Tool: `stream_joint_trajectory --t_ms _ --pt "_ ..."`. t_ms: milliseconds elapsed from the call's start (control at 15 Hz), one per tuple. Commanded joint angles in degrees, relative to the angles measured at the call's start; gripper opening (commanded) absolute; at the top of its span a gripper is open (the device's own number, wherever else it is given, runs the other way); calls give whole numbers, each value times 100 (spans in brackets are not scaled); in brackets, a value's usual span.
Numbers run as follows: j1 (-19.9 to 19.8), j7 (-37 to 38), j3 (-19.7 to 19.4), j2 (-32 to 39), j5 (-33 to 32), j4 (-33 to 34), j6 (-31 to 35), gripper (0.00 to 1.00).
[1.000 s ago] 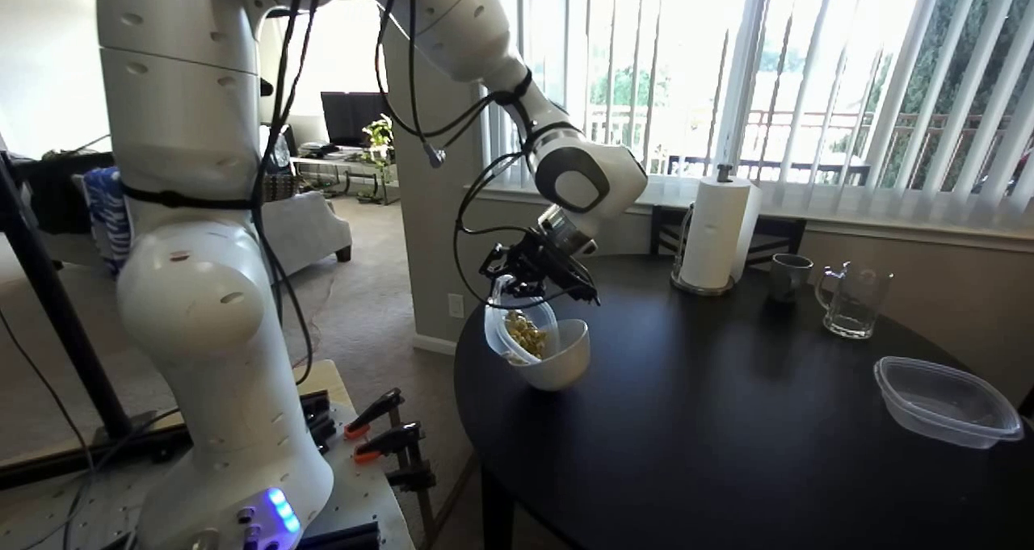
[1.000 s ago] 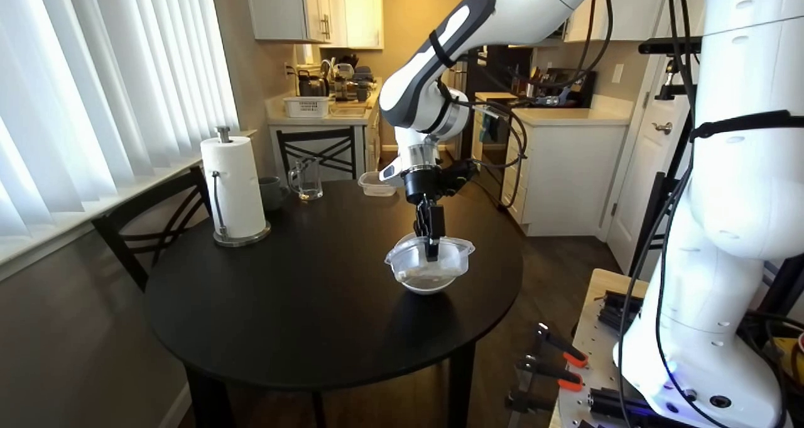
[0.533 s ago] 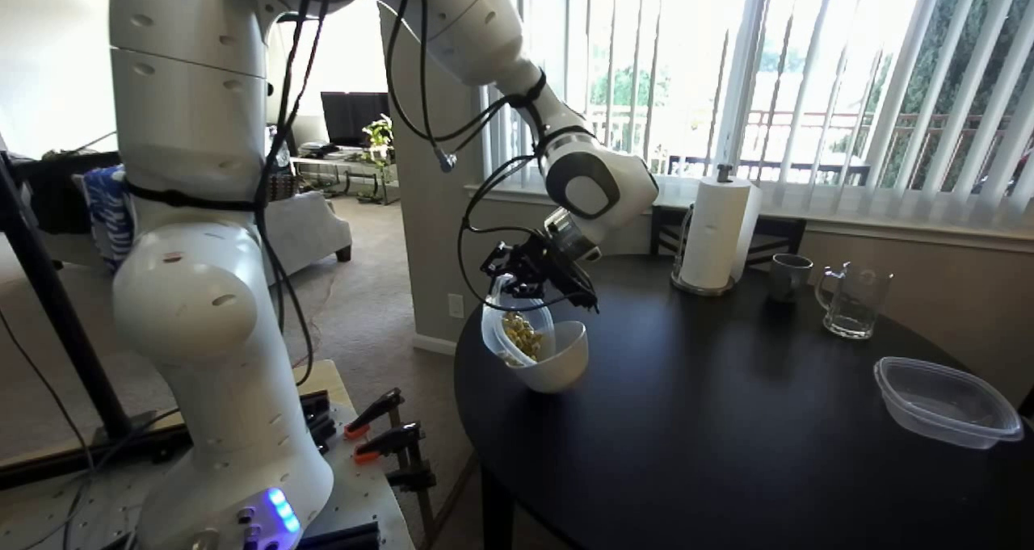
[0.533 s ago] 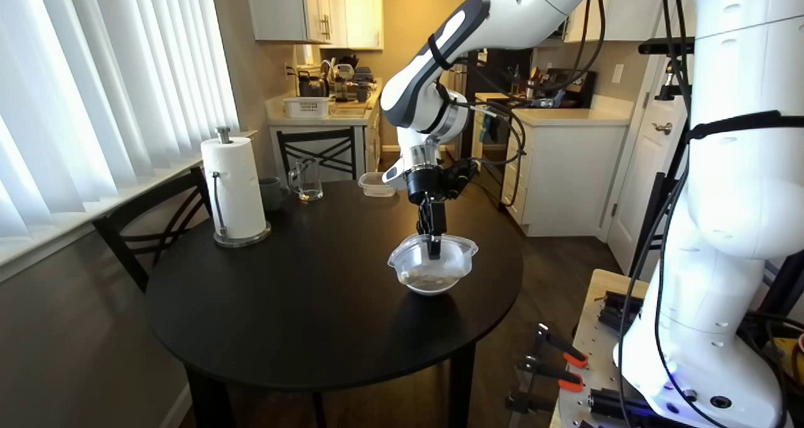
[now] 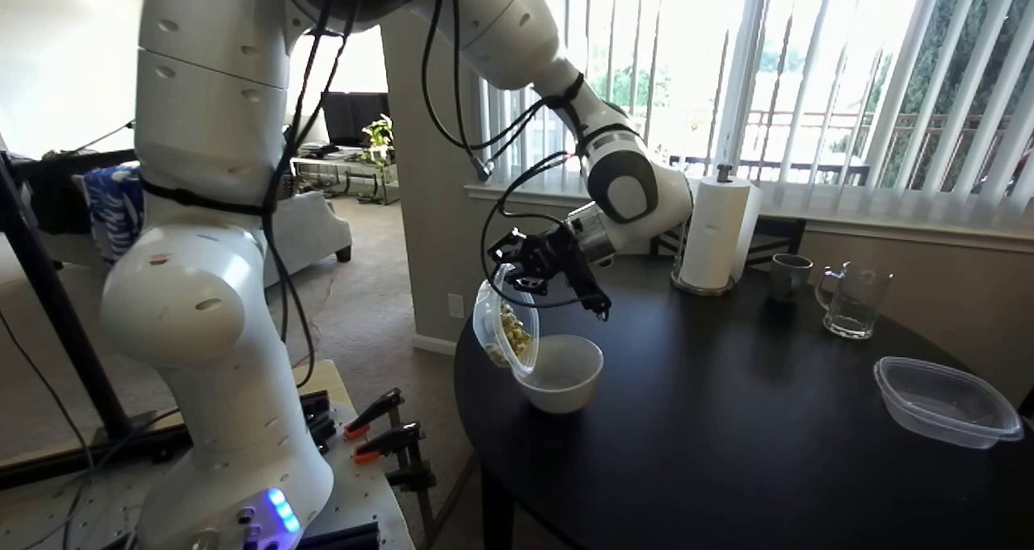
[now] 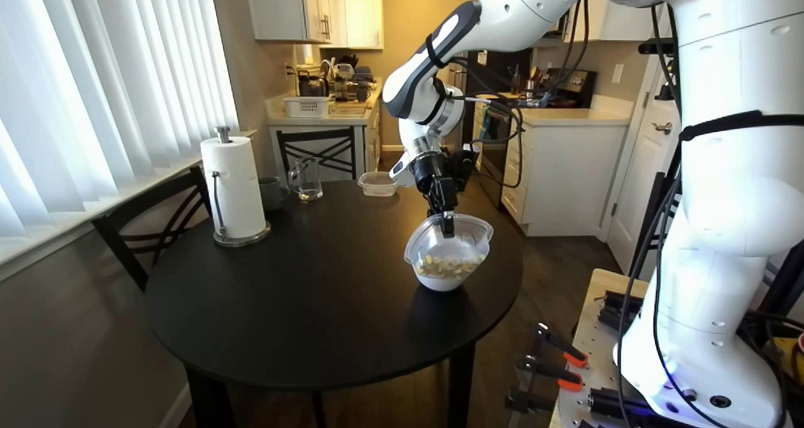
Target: Pour the candy from the clear bowl into the white bowl.
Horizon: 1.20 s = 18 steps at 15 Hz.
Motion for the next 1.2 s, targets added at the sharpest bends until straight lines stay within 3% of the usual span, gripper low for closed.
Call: stream_joint_trajectory --t_ms 0,467,1133 --pt "-175 -30 70 739 -42 790 -751 3" --pt "-484 121 163 2186 43 2424 -2172 3" --pt "-990 317 250 3585 264 4254 -3826 3"
